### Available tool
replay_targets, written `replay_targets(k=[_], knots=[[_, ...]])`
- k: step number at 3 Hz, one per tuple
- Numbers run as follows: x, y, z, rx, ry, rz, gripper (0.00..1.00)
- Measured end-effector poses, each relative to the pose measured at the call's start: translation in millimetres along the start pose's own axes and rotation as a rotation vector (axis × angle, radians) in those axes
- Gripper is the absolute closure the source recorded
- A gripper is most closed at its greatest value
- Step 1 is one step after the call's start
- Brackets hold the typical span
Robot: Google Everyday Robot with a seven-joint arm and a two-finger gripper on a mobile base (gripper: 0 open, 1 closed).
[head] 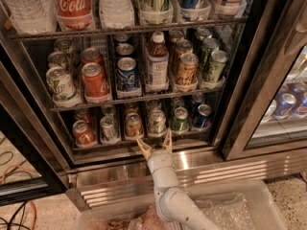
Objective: Pick 7up can from bottom shelf of fridge
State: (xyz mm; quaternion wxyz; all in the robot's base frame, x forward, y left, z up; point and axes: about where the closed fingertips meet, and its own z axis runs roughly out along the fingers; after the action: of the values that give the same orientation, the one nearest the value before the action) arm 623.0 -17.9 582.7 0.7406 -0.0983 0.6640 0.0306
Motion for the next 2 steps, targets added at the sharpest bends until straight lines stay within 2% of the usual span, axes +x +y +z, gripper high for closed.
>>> replay_targets(k=[2], knots=[[-3.8, -9.1, 11.4, 0.045, -0.019, -0.003, 0.27]])
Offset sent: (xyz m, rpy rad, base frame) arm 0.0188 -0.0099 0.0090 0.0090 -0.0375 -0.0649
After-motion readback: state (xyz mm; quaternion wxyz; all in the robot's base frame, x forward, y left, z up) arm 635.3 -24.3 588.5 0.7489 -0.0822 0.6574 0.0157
